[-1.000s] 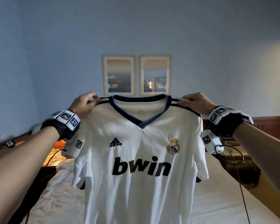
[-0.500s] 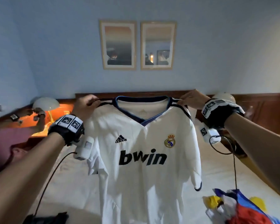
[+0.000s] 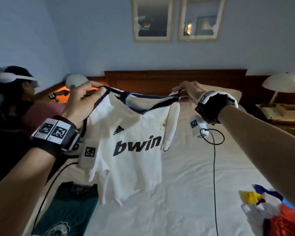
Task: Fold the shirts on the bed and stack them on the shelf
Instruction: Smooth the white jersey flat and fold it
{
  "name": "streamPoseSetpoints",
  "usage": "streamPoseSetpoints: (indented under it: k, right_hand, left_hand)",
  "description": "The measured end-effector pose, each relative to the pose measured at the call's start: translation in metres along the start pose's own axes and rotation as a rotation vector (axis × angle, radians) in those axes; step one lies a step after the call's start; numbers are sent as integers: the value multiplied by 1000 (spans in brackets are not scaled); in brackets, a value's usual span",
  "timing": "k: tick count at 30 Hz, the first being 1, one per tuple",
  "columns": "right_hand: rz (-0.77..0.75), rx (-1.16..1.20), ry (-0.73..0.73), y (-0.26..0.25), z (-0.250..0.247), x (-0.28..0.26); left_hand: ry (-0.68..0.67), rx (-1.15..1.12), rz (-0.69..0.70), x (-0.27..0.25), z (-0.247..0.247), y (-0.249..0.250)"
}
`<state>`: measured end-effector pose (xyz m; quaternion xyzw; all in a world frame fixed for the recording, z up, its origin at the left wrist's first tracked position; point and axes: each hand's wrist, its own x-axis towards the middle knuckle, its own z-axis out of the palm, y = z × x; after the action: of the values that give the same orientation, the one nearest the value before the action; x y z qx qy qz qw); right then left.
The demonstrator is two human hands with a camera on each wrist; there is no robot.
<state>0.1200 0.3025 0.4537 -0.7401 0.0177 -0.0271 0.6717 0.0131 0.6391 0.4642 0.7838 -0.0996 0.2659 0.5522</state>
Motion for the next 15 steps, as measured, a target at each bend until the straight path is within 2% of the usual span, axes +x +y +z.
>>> streamPoseSetpoints:
  k: [2,4,7,12,15]
  right_hand:
    - [-8,-83,20,13,2,7]
    - [-15,-288,13,36,-8,9]
    - [19,-568,-23,91,-40,11]
    - [155,-750,-69,227,-105,14]
    - [250,-792,-52,329,-148,9]
  left_hand:
    - [-98,-121,-82,-22,25,9]
    - [-282,-202,-190,-52,63,6]
    - [-518,-277,-339,-107,136,-24]
    - [-721,-187,-465,-231,278,-102]
    - [-782,-146,-568,-307,355,-155]
